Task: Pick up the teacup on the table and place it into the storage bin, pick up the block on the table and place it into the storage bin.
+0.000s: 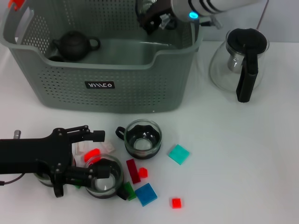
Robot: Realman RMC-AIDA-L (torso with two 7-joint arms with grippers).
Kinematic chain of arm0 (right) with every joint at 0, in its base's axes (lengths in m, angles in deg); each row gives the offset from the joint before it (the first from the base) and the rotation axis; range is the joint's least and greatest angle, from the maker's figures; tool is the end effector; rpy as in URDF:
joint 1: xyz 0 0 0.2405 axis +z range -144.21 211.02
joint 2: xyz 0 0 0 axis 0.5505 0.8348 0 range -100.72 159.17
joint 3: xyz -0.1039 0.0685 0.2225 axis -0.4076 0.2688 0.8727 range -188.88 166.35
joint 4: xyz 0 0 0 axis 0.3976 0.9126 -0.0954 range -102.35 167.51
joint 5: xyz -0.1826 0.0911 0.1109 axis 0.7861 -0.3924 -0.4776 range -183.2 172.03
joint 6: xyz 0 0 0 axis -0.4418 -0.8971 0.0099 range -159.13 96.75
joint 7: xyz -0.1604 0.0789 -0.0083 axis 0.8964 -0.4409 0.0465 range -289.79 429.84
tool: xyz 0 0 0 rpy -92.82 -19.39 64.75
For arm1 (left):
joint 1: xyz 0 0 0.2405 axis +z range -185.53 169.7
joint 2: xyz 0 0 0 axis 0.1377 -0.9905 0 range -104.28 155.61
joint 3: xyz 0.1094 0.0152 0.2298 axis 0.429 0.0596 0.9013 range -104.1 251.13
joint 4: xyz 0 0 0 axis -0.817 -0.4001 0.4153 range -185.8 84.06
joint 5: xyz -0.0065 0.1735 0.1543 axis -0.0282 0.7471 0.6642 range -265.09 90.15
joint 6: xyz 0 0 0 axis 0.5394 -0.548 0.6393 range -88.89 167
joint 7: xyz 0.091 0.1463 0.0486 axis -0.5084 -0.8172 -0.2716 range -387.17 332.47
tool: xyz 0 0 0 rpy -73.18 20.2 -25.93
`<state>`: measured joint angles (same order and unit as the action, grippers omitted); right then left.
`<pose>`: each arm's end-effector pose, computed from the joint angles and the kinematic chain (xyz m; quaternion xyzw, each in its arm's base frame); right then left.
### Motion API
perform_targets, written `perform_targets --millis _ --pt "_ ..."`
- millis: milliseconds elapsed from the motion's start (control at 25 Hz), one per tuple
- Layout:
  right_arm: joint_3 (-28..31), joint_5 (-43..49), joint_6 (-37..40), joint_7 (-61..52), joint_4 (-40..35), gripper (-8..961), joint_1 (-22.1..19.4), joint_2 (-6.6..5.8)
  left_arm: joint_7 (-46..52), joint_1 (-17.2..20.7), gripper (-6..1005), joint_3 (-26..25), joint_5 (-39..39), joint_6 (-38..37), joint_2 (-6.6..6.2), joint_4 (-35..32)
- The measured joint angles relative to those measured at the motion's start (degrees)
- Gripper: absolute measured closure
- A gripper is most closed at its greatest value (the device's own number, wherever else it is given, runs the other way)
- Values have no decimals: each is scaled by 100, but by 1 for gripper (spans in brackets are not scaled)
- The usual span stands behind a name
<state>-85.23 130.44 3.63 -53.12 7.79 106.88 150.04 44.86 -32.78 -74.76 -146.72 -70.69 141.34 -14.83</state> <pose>0.0439 0.5285 -0.1189 -0.9446 0.0990 -0.0144 0.3126 -0.2854 0.2862 0.0033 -0.9408 -0.1847 -0.2815 0.0398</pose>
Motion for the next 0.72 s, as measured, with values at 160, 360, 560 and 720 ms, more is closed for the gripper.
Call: perform_targets --millis 160,360,560,720 --pt "-233 -443 -130 269 180 892 -25 3 -12 -1 50 0 2 10 0 -12" --pt "-295 -561 -143 249 261 892 -62 3 -13 -11 50 0 2 21 -1 -17" --pt "-306 -565 -73 148 268 892 -71 3 -31 -32 49 0 2 49 -1 -76" --pt "-310 -567 -61 145 287 892 -70 1 -32 -35 49 0 1 50 0 -80"
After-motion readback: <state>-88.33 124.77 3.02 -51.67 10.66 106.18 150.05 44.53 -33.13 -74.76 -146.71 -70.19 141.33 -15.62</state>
